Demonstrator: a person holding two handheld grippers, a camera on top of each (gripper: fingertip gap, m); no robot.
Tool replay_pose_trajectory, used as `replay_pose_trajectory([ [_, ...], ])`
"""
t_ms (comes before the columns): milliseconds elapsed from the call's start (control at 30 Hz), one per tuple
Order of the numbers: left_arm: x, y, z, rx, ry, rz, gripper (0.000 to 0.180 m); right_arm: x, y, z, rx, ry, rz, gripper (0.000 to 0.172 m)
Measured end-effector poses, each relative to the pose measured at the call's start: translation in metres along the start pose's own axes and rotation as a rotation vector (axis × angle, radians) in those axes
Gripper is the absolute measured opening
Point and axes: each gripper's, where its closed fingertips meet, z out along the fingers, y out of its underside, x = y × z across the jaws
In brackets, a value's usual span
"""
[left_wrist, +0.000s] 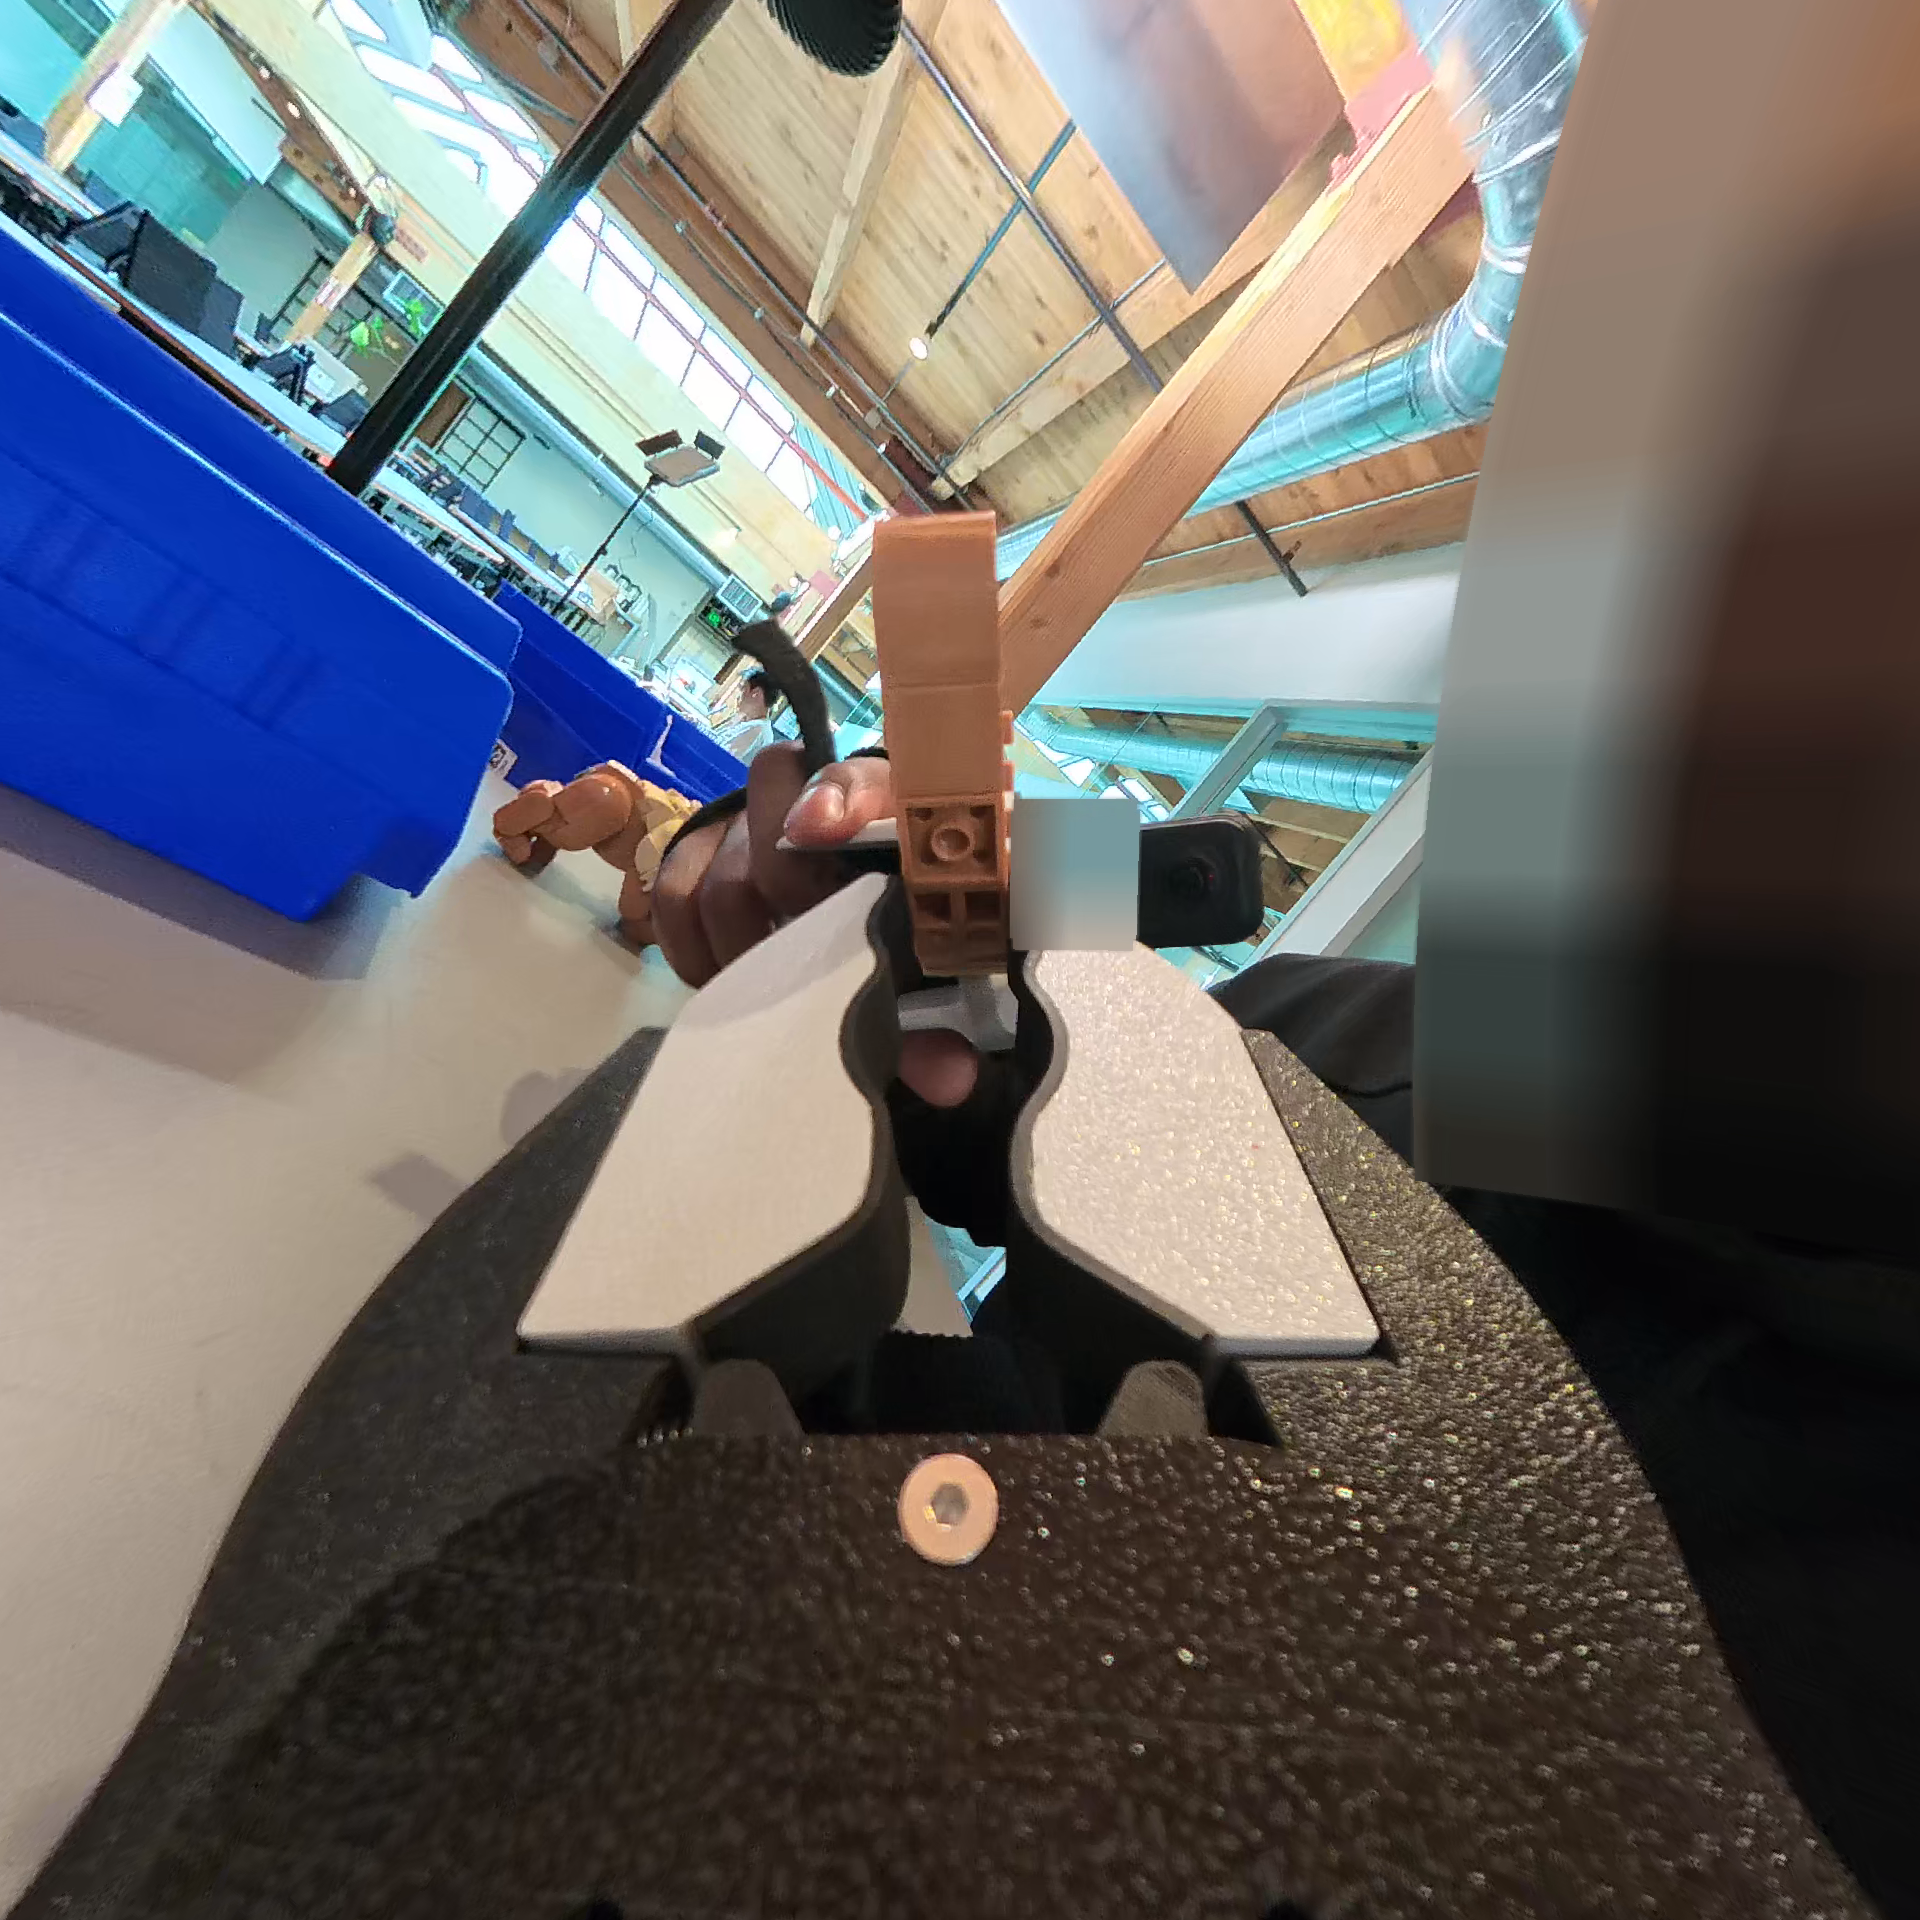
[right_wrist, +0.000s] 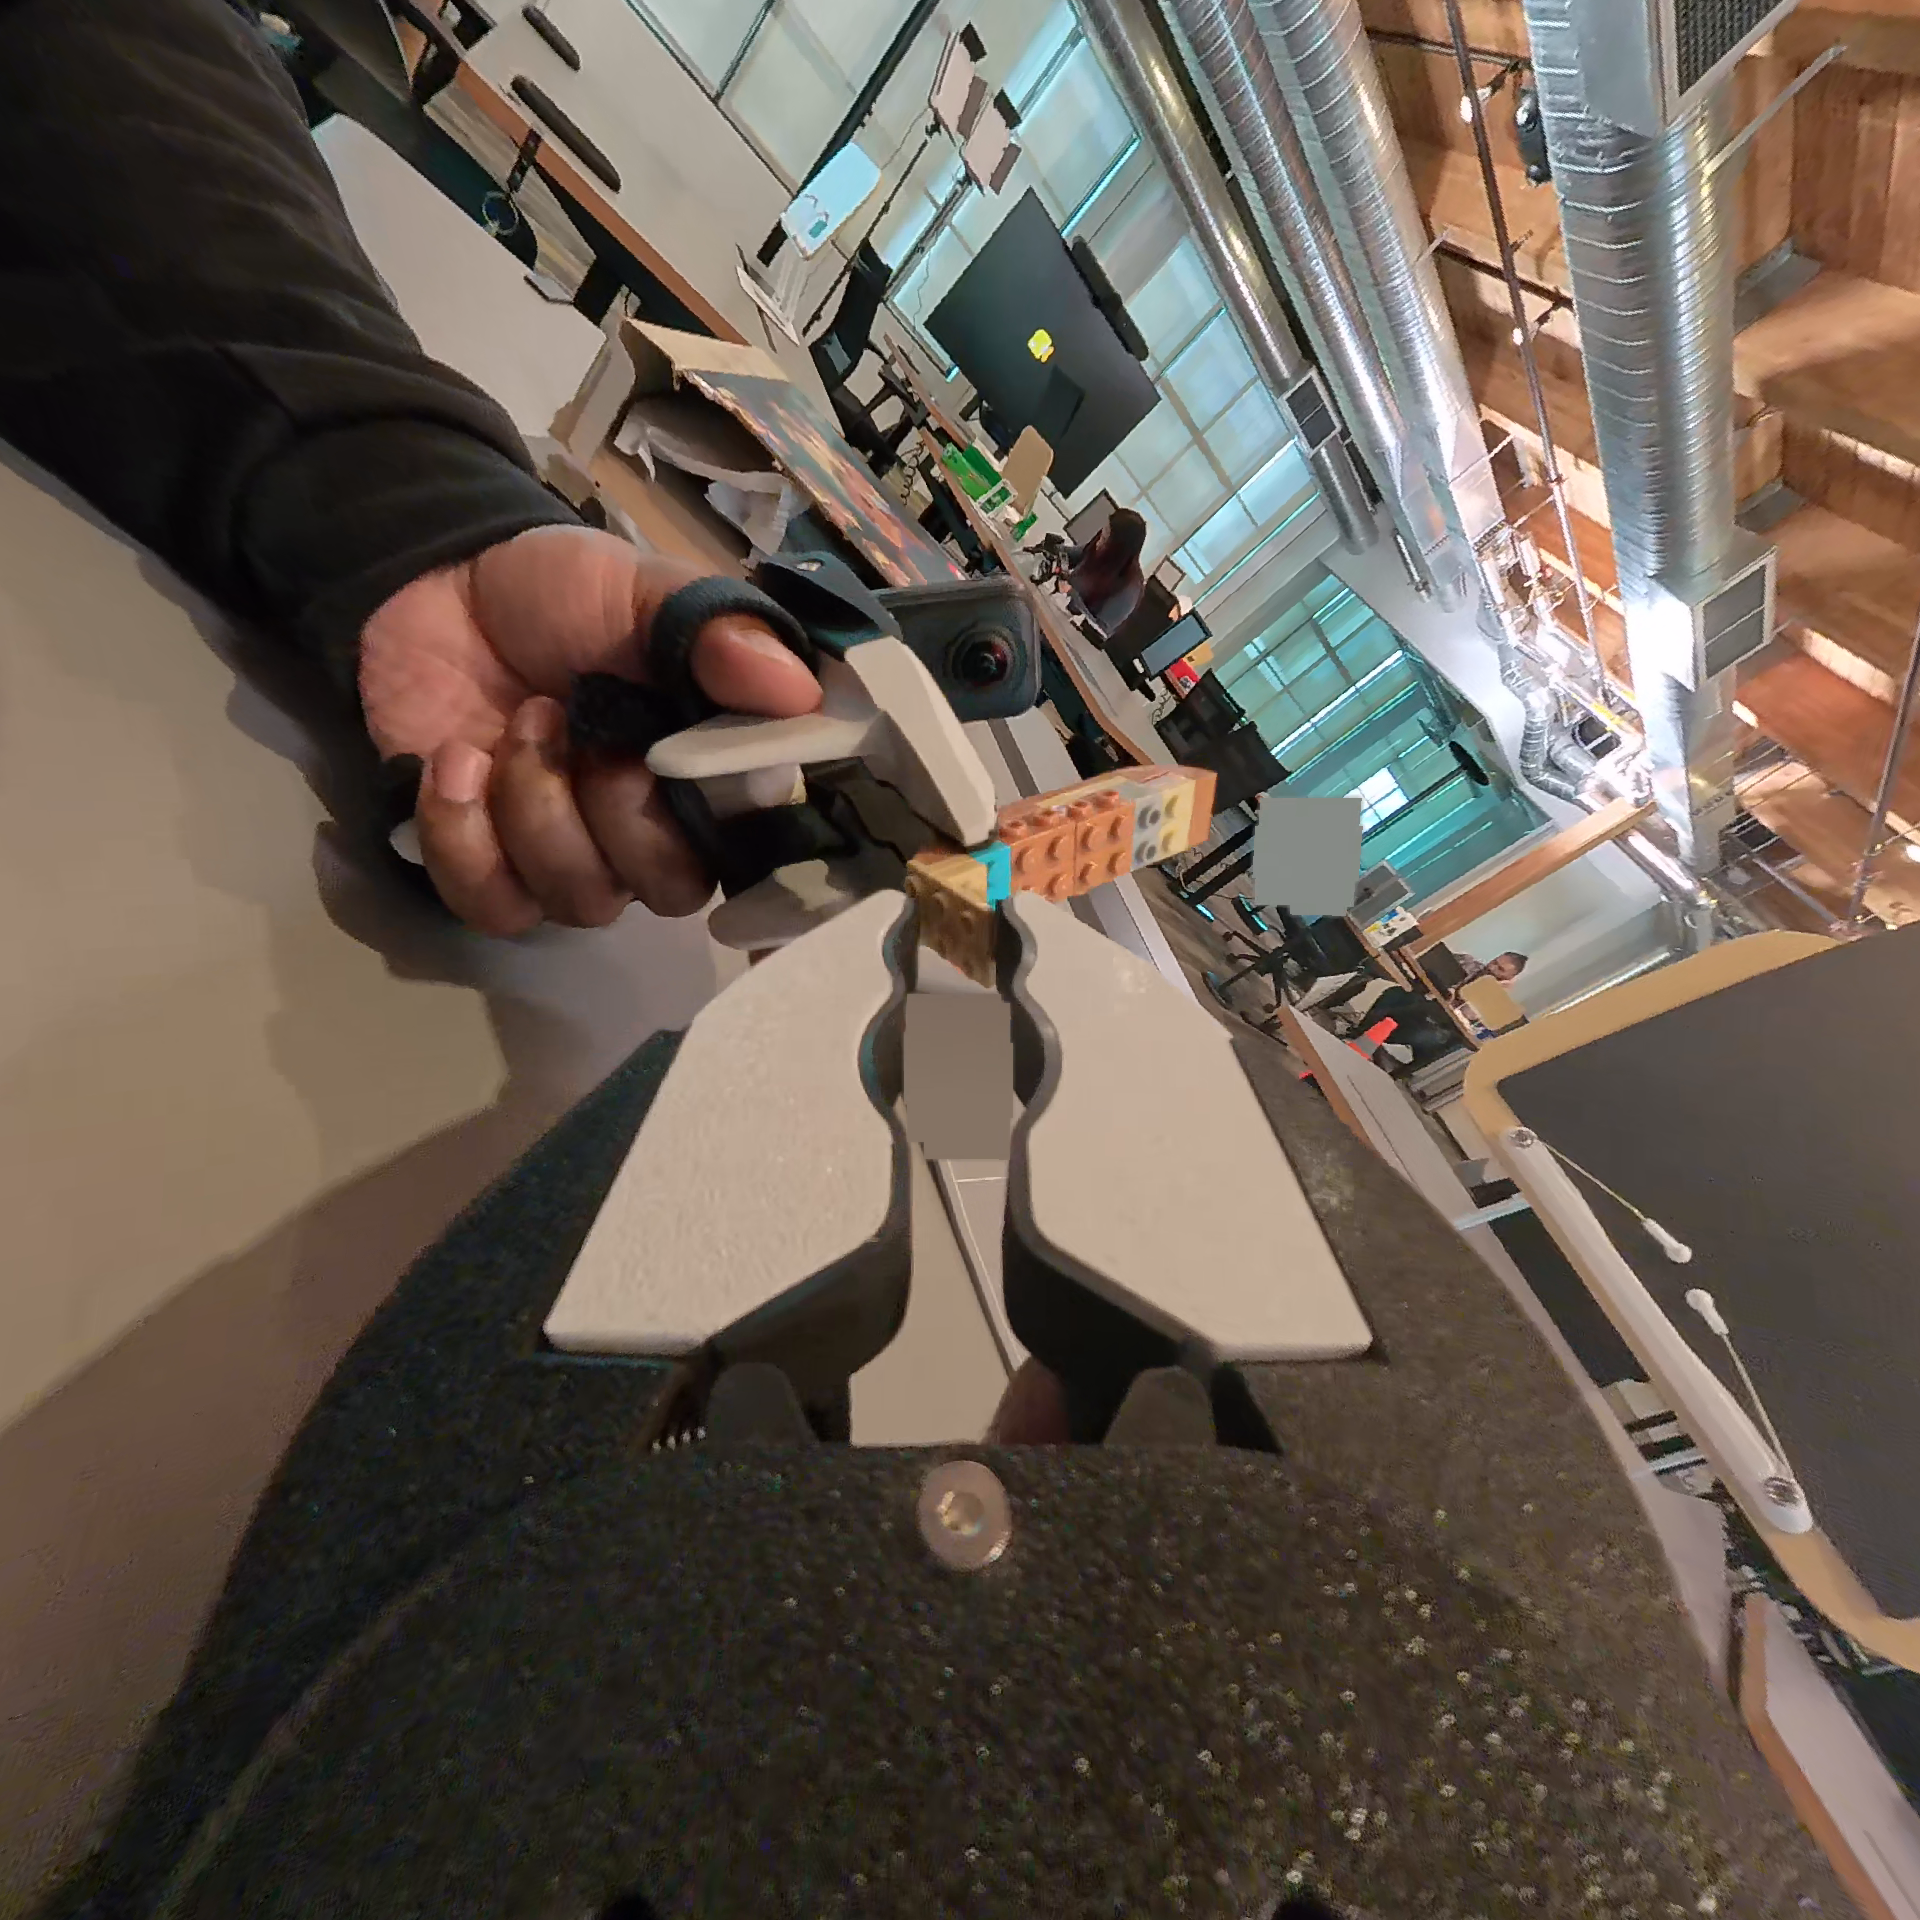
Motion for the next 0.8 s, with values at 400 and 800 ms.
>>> replay_pose_trajectory([
  [400, 0.000, 0.010, 0.001, -0.110, 0.010, 0.003, 0.020, -0.006, -0.002, -0.003, 0.030, -0.068, 0.057, 0.009],
  [800, 0.001, 0.015, 0.001, -0.181, -0.009, 0.006, 0.024, -0.008, -0.004, -0.003, 0.044, -0.066, 0.053, 0.010],
])
